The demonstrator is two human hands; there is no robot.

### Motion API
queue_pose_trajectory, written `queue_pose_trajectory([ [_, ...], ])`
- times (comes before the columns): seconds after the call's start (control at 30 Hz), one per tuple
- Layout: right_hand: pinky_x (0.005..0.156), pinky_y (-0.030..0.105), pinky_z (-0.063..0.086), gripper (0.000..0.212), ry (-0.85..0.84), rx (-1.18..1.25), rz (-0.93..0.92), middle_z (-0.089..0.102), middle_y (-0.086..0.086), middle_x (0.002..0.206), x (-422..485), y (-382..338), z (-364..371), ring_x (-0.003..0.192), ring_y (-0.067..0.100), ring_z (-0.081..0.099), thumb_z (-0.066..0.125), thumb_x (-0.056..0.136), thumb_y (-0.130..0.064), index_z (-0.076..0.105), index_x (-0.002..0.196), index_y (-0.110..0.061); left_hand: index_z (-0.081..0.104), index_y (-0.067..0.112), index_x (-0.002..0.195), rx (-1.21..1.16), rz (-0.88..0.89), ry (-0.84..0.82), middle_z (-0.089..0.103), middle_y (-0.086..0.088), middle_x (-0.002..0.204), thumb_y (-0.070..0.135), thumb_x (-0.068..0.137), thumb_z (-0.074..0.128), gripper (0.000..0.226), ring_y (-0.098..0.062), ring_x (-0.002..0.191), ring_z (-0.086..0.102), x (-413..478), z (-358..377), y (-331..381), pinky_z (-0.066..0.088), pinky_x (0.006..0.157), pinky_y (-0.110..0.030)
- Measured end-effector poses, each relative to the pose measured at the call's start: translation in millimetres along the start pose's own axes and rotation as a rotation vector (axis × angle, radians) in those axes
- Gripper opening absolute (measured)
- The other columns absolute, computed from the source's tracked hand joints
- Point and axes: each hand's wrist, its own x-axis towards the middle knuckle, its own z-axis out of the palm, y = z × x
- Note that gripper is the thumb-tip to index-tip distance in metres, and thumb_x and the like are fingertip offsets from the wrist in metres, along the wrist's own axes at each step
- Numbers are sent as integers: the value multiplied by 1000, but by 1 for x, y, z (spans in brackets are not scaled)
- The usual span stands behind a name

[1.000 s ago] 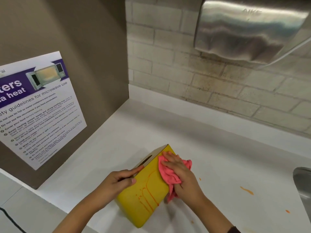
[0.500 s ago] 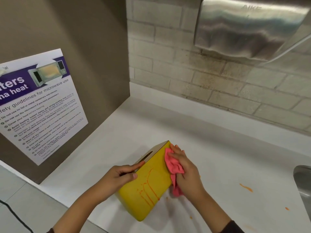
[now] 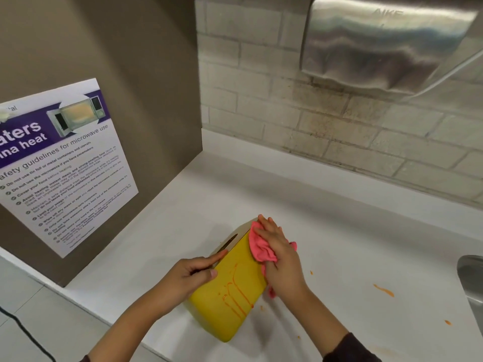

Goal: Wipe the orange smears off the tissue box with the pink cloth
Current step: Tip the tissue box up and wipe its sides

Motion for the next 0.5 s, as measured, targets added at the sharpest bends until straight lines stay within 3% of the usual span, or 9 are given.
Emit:
queue_pose_trajectory([
  [0.07, 117, 27, 11, 61, -43, -59, -68, 34, -16, 145, -1, -6, 14, 141, 13, 25, 42, 79, 0, 45, 133, -29, 61, 32, 113, -8, 17, 6, 72, 26, 99, -5, 92, 48, 44, 3, 99, 66, 0, 1, 0, 50, 78, -10],
  [0.13, 115, 20, 12, 57, -149, -76, -185, 40, -12, 143, -10, -6, 19, 141, 11, 24, 43, 81, -5, 49, 134, -25, 60, 28, 117, -35, 26, 5, 72, 24, 101, -6, 92, 48, 44, 2, 102, 64, 0, 1, -1, 50, 81, -10],
  [0.27, 117, 31, 18, 39, -291, 2, -248, 48, -2, 140, -18, 3, 2, 140, 16, 27, 45, 90, -14, 56, 127, -14, 62, 28, 115, -59, 9, -3, 73, 21, 102, -5, 92, 48, 43, -1, 103, 65, 0, 0, -3, 51, 80, -12],
  [0.4, 114, 48, 24, 48, -103, 103, -82, 49, -7, 137, -9, 5, 0, 136, 12, 34, 49, 84, 2, 53, 127, -19, 65, 33, 110, -53, -3, -16, 72, 23, 102, -1, 93, 48, 41, -1, 102, 66, 0, -2, -3, 53, 79, -13],
  [0.5, 115, 44, 24, 62, -67, 72, -66, 45, -16, 137, -7, -7, 17, 136, 3, 31, 49, 74, 7, 51, 129, -22, 66, 32, 108, -59, 15, -15, 71, 25, 101, -2, 93, 47, 42, 2, 102, 64, 0, -1, -3, 51, 78, -10],
])
